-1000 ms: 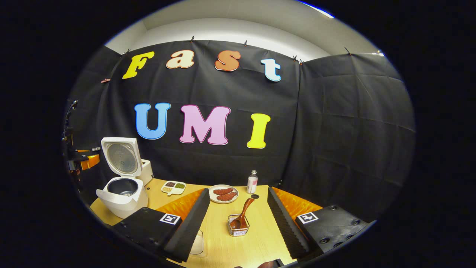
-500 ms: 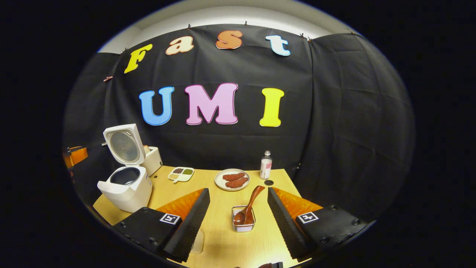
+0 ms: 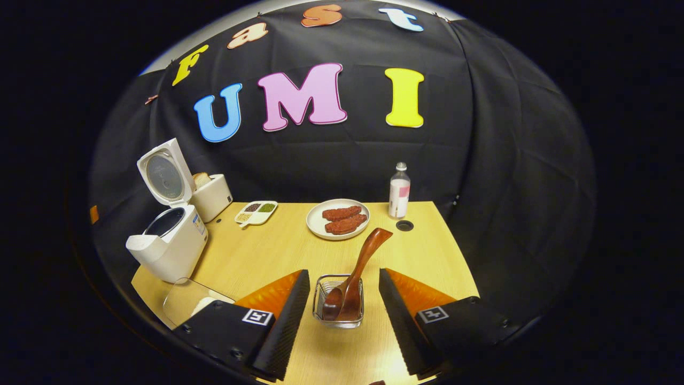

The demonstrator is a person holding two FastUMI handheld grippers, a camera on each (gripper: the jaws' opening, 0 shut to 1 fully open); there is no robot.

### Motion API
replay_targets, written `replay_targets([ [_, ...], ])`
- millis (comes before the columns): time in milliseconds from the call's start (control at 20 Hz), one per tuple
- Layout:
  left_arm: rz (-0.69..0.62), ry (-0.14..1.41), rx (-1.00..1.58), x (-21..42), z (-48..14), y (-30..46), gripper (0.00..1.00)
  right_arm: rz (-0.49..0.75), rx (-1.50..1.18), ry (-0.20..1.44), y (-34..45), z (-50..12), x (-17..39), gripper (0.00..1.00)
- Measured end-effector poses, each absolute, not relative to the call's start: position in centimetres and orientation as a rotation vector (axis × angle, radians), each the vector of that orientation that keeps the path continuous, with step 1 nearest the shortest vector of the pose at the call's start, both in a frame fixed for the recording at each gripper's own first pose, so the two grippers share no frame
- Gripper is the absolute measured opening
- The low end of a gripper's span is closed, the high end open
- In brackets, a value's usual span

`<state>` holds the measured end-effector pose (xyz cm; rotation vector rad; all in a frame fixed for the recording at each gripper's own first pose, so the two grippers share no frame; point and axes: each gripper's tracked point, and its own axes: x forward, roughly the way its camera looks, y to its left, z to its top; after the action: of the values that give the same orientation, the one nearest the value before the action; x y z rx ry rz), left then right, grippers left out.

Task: Close the left gripper, press the button to open the rice cooker; take a wooden spoon from the chopstick holder with the right hand, scoop a spoonful of rice and pour it into the rice cooker, then put the wooden spoon back into the chopstick holder.

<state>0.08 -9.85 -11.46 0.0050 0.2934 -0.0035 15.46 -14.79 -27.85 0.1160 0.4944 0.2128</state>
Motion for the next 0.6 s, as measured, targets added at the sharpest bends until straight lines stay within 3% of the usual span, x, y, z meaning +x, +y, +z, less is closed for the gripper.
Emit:
replay_targets([
  [150,0.029,0.319,-0.028,0.5,-12.3,-11.3,0.91,0.237,0.162,0.556,-14.8,-31.0,17.9,0.48],
  [450,0.121,0.357,-0.039,0.5,-14.2,-13.0,0.91,0.264,0.221,0.65,-14.3,-35.8,20.8,0.47],
  [500,0.135,0.365,-0.04,0.3,-14.6,-13.2,0.91,0.277,0.229,0.656,-14.0,-36.1,21.0,0.39],
  [550,0.15,0.371,-0.041,0.1,-14.8,-13.3,0.91,0.286,0.235,0.657,-13.8,-36.4,21.2,0.39],
  [600,0.166,0.379,-0.042,-0.2,-15.1,-13.3,0.91,0.289,0.238,0.65,-13.8,-36.5,21.7,0.47],
])
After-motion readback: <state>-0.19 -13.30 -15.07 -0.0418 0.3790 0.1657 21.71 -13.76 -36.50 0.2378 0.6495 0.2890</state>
